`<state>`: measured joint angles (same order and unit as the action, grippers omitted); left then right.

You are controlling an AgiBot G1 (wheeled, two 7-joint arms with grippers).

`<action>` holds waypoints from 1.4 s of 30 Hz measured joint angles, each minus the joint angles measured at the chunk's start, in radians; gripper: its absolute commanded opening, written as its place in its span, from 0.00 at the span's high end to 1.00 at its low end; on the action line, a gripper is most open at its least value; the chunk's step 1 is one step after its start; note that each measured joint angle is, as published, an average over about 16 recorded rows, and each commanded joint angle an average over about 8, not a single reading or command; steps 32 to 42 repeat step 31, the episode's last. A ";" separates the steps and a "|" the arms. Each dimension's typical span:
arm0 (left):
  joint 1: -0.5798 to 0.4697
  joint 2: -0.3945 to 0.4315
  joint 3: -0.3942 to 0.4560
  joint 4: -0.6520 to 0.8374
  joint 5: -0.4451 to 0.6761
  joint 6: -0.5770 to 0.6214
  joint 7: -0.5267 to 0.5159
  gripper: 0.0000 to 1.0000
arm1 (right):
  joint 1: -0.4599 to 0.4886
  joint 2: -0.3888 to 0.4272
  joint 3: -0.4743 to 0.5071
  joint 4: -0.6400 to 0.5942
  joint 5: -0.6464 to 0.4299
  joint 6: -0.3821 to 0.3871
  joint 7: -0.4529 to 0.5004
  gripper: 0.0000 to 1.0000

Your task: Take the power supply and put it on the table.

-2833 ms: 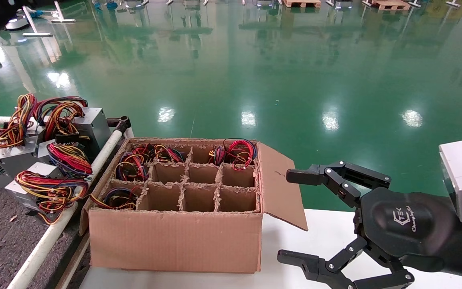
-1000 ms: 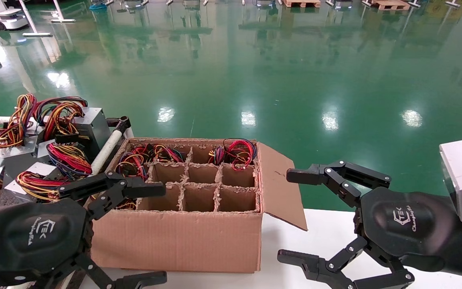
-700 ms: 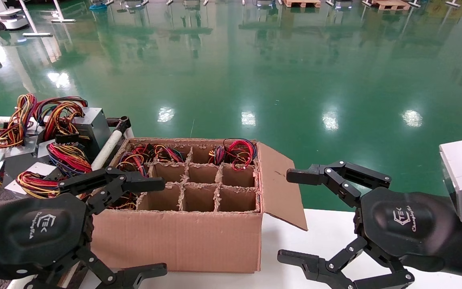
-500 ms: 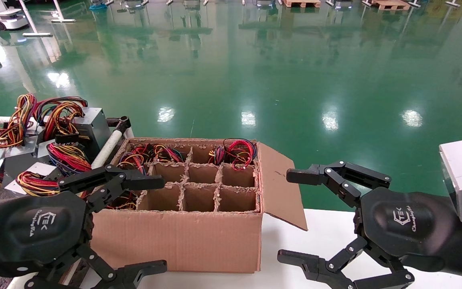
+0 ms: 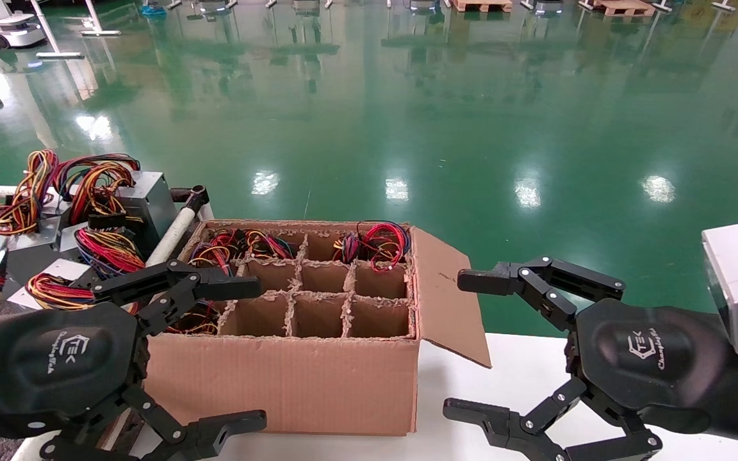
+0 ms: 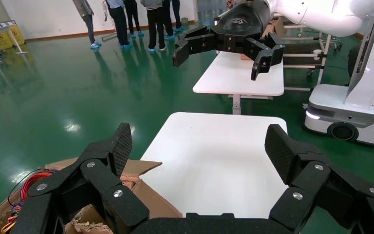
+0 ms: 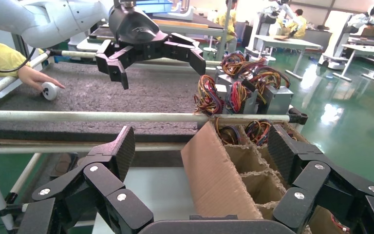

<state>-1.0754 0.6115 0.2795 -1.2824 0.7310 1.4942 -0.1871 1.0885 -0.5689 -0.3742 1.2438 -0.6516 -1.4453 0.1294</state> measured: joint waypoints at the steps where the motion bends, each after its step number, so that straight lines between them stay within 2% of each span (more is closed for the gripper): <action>1: 0.000 0.000 0.000 0.000 0.000 0.000 0.000 0.00 | 0.000 0.000 0.000 0.000 0.000 0.000 0.000 0.00; 42: -0.001 0.001 0.000 0.002 0.001 -0.001 0.001 0.00 | 0.000 0.000 0.000 0.000 0.000 0.000 0.000 0.00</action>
